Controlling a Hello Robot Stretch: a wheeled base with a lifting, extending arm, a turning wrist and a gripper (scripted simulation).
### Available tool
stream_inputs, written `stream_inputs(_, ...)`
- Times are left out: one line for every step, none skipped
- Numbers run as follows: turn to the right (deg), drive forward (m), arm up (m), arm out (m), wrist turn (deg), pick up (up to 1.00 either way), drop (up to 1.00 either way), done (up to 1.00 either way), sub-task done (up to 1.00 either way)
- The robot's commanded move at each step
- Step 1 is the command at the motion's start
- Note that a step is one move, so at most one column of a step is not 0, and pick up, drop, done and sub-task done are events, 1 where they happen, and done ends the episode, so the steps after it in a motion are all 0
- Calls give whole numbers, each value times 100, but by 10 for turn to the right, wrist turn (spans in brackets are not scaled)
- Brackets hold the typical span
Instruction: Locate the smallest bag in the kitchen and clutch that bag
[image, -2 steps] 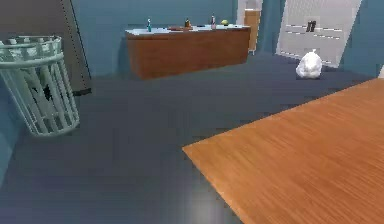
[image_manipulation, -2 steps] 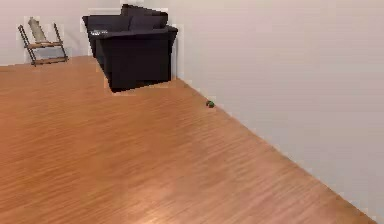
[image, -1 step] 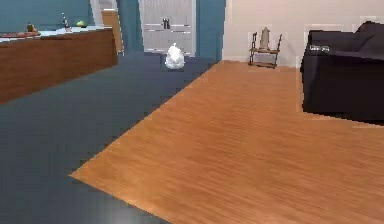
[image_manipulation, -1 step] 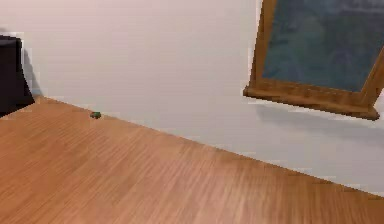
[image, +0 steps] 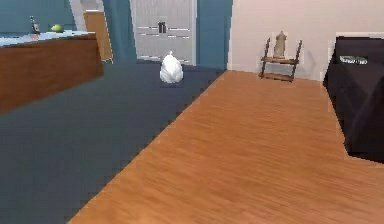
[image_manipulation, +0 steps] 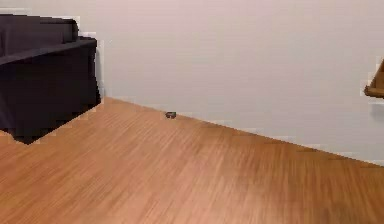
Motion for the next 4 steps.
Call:
stream_inputs(0,100,0,0,0,0,0,0,0)
stream_inputs(0,100,0,0,0,0,0,0,0)
stream_inputs(0,100,0,0,0,0,0,0,0)
stream_inputs(300,0,0,0,0,0,0,0,0)
